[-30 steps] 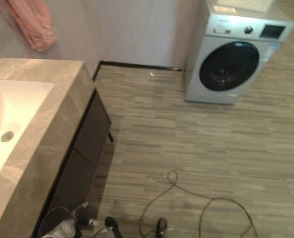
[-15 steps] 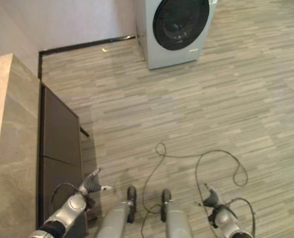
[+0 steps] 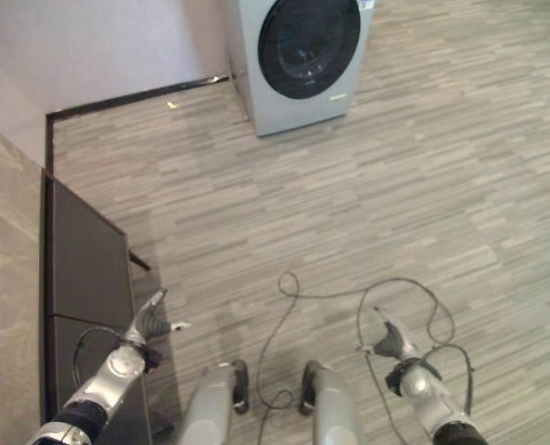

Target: Put brush and paste in cup on sink, flatten towel.

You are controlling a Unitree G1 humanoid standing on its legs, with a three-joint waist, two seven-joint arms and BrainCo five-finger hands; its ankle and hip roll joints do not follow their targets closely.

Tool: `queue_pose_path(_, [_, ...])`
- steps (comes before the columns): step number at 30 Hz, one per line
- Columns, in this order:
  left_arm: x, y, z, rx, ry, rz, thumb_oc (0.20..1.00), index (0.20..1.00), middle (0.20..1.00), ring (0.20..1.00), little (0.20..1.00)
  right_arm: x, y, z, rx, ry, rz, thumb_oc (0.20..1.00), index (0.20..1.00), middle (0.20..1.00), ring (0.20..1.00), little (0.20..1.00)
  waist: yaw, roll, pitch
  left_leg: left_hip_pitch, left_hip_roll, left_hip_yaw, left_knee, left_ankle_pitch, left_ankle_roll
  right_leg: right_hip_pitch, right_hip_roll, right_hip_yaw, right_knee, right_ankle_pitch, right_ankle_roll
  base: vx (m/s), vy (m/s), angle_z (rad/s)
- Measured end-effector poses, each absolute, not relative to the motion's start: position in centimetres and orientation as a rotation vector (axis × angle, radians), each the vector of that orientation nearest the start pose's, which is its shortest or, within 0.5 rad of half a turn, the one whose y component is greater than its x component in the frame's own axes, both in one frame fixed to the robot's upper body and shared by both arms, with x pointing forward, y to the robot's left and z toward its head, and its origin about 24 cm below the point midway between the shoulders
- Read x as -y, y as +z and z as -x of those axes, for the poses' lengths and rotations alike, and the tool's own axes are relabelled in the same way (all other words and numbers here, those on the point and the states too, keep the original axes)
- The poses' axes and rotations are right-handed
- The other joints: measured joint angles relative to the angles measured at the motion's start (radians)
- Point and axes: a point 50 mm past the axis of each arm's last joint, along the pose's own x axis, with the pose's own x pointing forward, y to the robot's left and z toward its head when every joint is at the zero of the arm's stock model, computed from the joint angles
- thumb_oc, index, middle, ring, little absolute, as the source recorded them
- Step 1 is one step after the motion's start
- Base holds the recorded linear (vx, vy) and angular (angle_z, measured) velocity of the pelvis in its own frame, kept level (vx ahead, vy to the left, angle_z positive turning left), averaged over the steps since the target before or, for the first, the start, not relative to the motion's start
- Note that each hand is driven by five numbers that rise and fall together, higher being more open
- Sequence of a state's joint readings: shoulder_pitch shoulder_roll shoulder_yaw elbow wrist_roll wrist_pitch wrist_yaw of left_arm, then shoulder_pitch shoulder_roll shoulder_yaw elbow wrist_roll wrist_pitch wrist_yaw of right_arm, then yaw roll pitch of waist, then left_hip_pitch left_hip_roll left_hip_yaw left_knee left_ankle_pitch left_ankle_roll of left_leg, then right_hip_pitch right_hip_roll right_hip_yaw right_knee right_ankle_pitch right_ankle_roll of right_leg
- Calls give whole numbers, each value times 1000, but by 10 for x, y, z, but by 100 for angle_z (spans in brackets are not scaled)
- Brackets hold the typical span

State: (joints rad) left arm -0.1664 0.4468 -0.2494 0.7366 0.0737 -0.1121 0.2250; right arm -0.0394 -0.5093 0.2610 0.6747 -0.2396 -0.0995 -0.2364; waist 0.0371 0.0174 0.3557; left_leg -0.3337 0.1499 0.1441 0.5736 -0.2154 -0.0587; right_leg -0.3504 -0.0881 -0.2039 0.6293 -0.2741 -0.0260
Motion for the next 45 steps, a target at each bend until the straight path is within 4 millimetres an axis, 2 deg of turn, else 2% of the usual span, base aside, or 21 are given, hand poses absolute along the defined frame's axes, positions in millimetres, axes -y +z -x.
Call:
queue_pose_path(5, [-244,-63,-232,-483,63,-600,1000,1000,1000,1000,1000,254,-63,-212,-491,29,852,1000,1000,1000,1000,1000,-5,5,0,22,-8,3,-80,39,-10,2,5,4,-51,20,7,187,158,-5])
queue_pose_path(12, [-235,-64,-218,-459,6,-573,1000,1000,1000,1000,1000,233,-37,-236,-324,67,814,1000,1000,1000,1000,1000,-2,77,-39,160,-149,31,-311,71,86,67,-43,40,-175,110,68,256,233,-8])
queue_pose_path(13, [-237,-63,-218,-457,12,-573,1000,1000,1000,1000,1000,233,-35,-236,-316,72,815,1000,1000,1000,1000,1000,-3,77,-38,166,-155,37,-321,65,96,46,-54,32,-134,112,73,293,90,-18])
queue_pose_path(14, [-240,-62,-217,-460,30,-569,1000,1000,1000,1000,1000,233,-30,-237,-294,59,806,1000,1000,1000,1000,1000,-12,64,-32,184,-170,43,-348,50,123,-64,-70,46,35,101,133,366,67,-23])
queue_pose_path(17, [-242,-65,-216,-479,29,-572,1000,1000,1000,1000,1000,239,-29,-226,-297,16,769,1000,1000,1000,1000,1000,-64,49,-39,204,-166,31,-393,48,139,-113,-16,57,-117,107,133,487,12,7])
queue_pose_path(21, [-242,-66,-234,-500,37,-585,1000,1000,1000,1000,1000,240,-36,-205,-337,-9,698,1000,1000,1000,1000,1000,-138,27,-37,229,-180,-12,-389,-16,107,-195,-17,80,-576,268,142,535,-93,26])
queue_pose_path(25, [-236,-71,-232,-516,38,-563,1000,1000,1000,1000,1000,239,-49,-186,-410,33,690,1000,1000,1000,1000,1000,-172,60,-60,392,-124,-60,-423,-122,44,-189,-15,70,-566,321,134,687,-327,49])
queue_pose_path(26, [-233,-82,-219,-556,25,-558,1000,1000,1000,1000,1000,240,-54,-176,-436,35,685,1000,1000,1000,1000,1000,-197,66,-84,451,-84,-111,-389,-121,-7,-131,5,94,-475,360,143,608,-525,91])
queue_pose_path(28, [-227,-86,-223,-579,9,-566,1000,1000,1000,1000,1000,247,-58,-177,-468,19,686,1000,1000,1000,1000,1000,-230,76,-92,274,-35,-183,-21,-100,-68,-137,53,152,-384,340,91,558,-458,107])
queue_pose_path(29, [-222,-87,-225,-585,-6,-570,1000,1000,1000,1000,1000,252,-54,-179,-458,16,688,1000,1000,1000,1000,1000,-193,55,-101,137,-16,-182,261,14,-66,-126,87,135,-339,336,14,612,-468,45])
queue_pose_path(30, [-223,-90,-220,-598,-5,-566,1000,1000,1000,1000,1000,255,-49,-184,-442,19,705,1000,1000,1000,1000,1000,-169,54,-101,89,-20,-204,372,219,-22,-98,122,140,-319,308,-29,496,-392,-19])
queue_pose_path(32, [-231,-93,-212,-625,9,-584,1000,1000,1000,1000,1000,259,-43,-193,-421,-3,703,1000,1000,1000,1000,1000,-141,6,-101,19,-54,-215,508,248,-31,18,159,132,-336,238,-118,672,-318,2])
queue_pose_path(33, [-239,-83,-220,-591,17,-613,1000,1000,1000,1000,1000,261,-48,-190,-443,-26,688,1000,1000,1000,1000,1000,-120,-67,-101,-73,-44,-81,463,162,38,136,154,142,-421,215,-81,711,-144,57])
queue_pose_path(34, [-242,-80,-223,-576,21,-622,1000,1000,1000,1000,1000,261,-50,-187,-453,-28,686,1000,1000,1000,1000,1000,-114,-89,-105,-110,-43,-14,378,148,38,177,150,140,-459,243,-75,535,-8,57])
queue_pose_path(36, [-247,-77,-221,-573,24,-636,1000,1000,1000,1000,1000,259,-50,-184,-447,-36,666,1000,1000,1000,1000,1000,-101,-106,-124,-136,-18,168,89,141,42,278,150,137,-567,228,-14,517,65,29])
queue_pose_path(37, [-251,-75,-222,-568,28,-646,1000,1000,1000,1000,1000,257,-53,-185,-453,-53,646,1000,1000,1000,1000,1000,-87,-89,-123,-141,-42,229,-256,165,29,339,182,118,-598,230,-8,803,119,18])
queue_pose_path(39, [-255,-75,-222,-577,43,-649,1000,1000,1000,1000,1000,256,-58,-184,-477,-50,634,1000,1000,1000,1000,1000,-66,-71,-123,-148,-68,200,-476,194,40,400,219,121,-608,211,14,672,84,-4])
queue_pose_path(41, [-261,-78,-216,-605,51,-660,1000,1000,1000,1000,1000,255,-61,-181,-491,-44,633,1000,1000,1000,1000,1000,-55,-72,-120,-154,-75,189,-459,201,39,463,238,147,-611,186,53,251,44,-16])
queue_pose_path(43, [-263,-86,-201,-650,48,-660,1000,1000,1000,1000,1000,256,-64,-171,-518,-24,636,1000,1000,1000,1000,1000,-60,-52,-130,-97,-88,218,-378,254,194,511,300,128,-506,161,92,426,134,-30])
queue_pose_path(44, [-261,-90,-195,-667,38,-654,1000,1000,1000,1000,1000,260,-62,-167,-521,-17,652,1000,1000,1000,1000,1000,-50,-16,-134,-31,-67,207,-421,254,339,488,336,129,-388,140,128,579,197,-74])
queue_pose_path(45, [-270,-93,-183,-703,49,-670,1000,1000,1000,1000,1000,256,-62,-170,-511,-10,634,1000,1000,1000,1000,1000,-55,-26,-134,24,-58,174,-465,336,291,452,298,114,-255,33,92,493,234,-86])
